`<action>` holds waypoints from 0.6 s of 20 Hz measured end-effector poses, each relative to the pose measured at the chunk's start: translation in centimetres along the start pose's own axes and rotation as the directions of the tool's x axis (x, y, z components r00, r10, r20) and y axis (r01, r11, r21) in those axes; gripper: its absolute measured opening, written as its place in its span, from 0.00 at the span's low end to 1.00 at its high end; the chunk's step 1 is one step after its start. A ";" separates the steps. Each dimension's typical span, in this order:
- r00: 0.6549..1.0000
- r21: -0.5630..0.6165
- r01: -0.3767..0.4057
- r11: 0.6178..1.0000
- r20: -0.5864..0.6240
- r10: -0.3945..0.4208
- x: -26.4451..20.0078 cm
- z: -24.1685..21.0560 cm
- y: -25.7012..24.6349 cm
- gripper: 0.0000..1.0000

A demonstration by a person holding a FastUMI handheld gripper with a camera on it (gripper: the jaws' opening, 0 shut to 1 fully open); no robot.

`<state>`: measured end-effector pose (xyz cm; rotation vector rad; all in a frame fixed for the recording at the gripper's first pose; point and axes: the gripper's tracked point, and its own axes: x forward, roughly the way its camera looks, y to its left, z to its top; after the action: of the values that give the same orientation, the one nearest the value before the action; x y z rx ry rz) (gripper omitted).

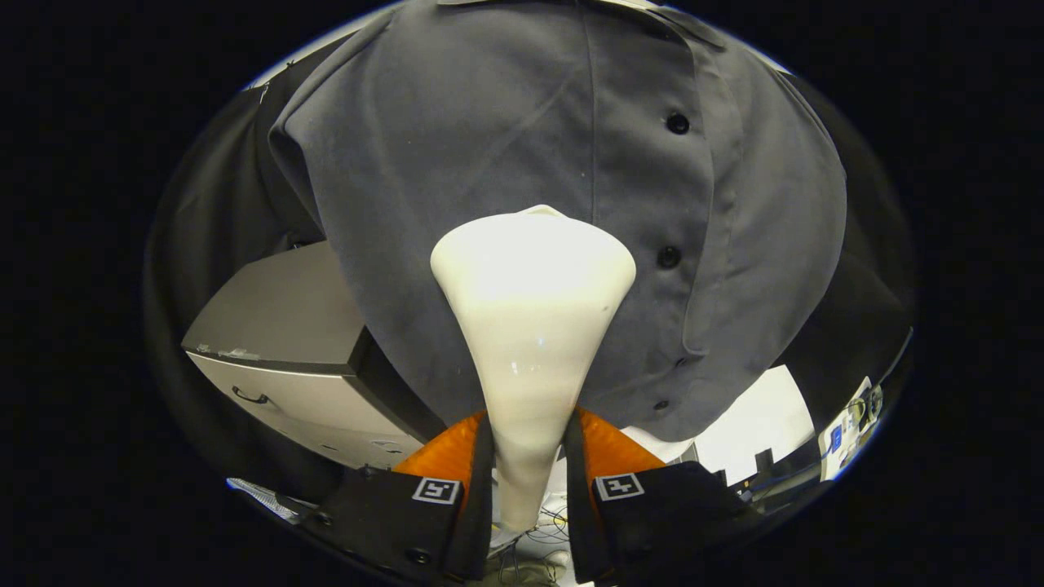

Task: Iron the clothes twice with a garment steamer, once on the left side and once on the right side.

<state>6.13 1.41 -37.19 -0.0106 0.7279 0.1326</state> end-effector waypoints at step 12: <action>0.989 0.026 0.033 0.999 -0.143 -0.029 2.6 -7.3 -1.4 0.46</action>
<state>3.38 -0.03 -44.46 -0.0040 0.8716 0.0918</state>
